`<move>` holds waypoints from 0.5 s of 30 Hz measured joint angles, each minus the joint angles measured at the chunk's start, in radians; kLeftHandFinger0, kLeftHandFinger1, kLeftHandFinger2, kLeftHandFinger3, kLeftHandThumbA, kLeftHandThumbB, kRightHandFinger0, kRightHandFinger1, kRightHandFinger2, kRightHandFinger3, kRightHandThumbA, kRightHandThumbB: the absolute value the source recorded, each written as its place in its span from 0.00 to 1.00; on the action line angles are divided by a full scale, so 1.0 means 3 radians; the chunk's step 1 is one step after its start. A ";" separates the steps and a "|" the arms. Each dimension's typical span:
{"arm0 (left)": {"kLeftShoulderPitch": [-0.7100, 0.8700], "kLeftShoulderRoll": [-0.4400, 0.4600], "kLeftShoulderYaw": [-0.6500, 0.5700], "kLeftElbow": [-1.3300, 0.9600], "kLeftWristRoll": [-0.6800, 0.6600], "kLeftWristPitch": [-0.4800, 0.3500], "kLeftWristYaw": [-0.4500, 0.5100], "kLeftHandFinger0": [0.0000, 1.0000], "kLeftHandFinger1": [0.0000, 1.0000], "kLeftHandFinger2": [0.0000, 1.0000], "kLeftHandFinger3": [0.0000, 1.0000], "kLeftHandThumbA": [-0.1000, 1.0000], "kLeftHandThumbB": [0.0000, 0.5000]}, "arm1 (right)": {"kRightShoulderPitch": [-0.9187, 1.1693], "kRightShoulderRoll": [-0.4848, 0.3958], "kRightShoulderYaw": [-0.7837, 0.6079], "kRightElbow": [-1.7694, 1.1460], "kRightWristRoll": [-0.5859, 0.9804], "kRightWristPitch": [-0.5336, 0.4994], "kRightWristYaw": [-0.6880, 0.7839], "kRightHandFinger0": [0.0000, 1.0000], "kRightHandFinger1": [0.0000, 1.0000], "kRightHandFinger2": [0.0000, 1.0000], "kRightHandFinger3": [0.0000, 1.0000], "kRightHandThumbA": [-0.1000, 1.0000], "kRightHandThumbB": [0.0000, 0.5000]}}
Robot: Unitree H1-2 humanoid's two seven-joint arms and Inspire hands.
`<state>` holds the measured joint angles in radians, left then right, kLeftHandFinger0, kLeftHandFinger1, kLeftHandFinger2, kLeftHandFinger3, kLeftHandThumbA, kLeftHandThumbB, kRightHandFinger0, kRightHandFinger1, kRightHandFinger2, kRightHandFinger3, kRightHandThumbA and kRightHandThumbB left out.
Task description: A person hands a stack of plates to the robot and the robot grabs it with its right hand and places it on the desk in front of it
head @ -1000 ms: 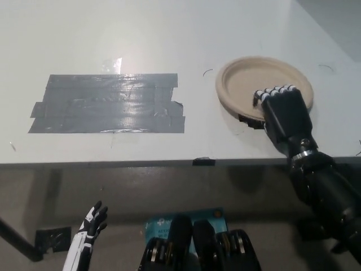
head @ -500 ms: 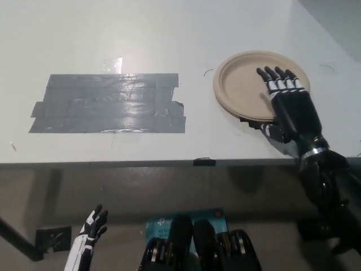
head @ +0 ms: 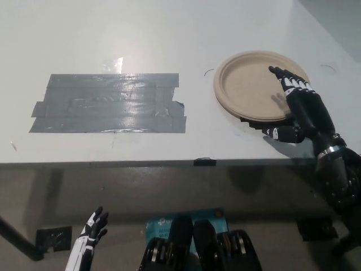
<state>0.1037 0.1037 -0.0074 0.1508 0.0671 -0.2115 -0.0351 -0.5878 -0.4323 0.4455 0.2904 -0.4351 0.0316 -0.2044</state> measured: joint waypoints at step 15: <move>-0.0197 -0.0001 0.0002 0.0010 0.0001 0.0015 0.0000 1.00 1.00 1.00 1.00 1.00 0.39 | 0.0608 -0.0457 -0.0003 -0.1362 0.0885 -0.0032 0.0032 1.00 1.00 1.00 1.00 1.00 1.00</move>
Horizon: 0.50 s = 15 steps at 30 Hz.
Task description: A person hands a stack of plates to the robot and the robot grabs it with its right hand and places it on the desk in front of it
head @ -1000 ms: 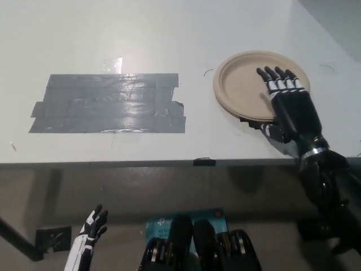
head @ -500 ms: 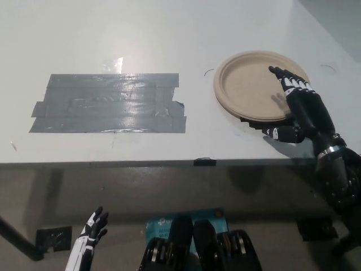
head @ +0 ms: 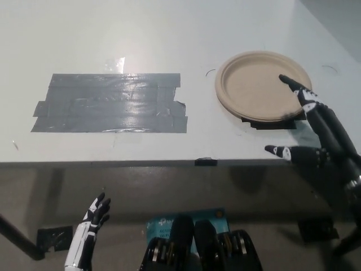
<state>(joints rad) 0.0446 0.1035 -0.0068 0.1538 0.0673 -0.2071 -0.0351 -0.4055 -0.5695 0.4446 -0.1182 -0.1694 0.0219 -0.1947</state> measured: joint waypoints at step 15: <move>-0.0056 -0.0004 -0.0011 0.0001 0.0002 0.0004 -0.0001 1.00 1.00 1.00 1.00 1.00 0.38 | 0.1296 0.0123 -0.0010 -0.0988 0.1017 -0.0119 0.0106 1.00 1.00 1.00 1.00 1.00 0.86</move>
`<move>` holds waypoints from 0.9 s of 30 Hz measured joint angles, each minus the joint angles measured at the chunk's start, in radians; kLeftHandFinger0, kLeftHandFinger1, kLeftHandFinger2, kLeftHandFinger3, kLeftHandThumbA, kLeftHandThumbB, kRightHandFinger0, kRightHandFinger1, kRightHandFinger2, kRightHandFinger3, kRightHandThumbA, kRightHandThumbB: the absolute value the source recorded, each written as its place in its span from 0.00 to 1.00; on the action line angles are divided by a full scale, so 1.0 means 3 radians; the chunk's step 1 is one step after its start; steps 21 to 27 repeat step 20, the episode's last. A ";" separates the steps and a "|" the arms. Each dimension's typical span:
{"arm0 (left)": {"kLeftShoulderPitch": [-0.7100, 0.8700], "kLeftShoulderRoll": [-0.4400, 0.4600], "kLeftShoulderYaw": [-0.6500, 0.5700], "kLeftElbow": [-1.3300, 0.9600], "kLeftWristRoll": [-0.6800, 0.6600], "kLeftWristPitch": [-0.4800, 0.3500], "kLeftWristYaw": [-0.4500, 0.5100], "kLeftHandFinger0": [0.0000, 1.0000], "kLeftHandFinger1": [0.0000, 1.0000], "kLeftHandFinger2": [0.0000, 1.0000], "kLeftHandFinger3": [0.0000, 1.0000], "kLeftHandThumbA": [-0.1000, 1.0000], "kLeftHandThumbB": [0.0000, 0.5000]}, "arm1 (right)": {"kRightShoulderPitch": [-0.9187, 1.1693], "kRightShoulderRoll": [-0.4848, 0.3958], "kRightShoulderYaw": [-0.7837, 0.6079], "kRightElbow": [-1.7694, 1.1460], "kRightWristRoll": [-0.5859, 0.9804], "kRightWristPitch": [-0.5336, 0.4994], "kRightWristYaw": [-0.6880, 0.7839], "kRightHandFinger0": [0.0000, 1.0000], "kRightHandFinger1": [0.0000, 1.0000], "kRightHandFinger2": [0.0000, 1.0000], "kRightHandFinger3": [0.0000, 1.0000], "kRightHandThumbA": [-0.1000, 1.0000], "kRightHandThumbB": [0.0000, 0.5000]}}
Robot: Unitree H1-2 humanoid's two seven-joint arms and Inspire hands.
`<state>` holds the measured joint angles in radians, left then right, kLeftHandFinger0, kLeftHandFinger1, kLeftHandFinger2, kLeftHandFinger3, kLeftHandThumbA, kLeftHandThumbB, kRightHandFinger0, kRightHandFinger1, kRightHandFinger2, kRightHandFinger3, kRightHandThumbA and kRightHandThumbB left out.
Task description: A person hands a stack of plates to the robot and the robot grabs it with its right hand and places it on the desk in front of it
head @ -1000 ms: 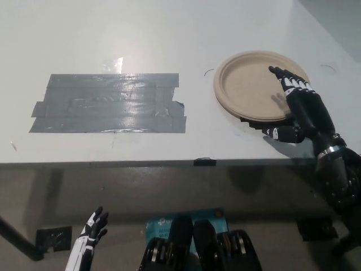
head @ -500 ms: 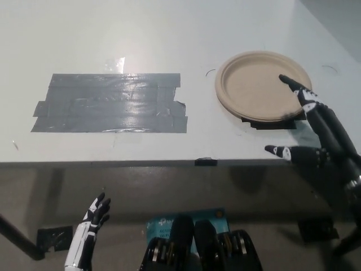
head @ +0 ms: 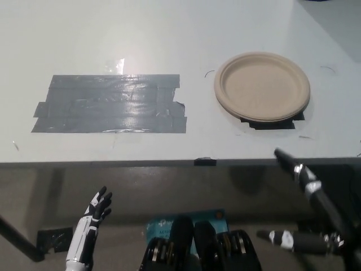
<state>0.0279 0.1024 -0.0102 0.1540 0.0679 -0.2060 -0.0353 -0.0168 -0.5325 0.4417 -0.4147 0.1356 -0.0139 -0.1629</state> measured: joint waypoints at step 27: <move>0.0133 0.0000 -0.0108 -0.0047 -0.0001 -0.0006 -0.0001 1.00 1.00 1.00 1.00 1.00 0.38 | 0.0384 0.0941 -0.0814 0.1024 0.0891 -0.0192 0.0572 1.00 1.00 1.00 1.00 1.00 0.61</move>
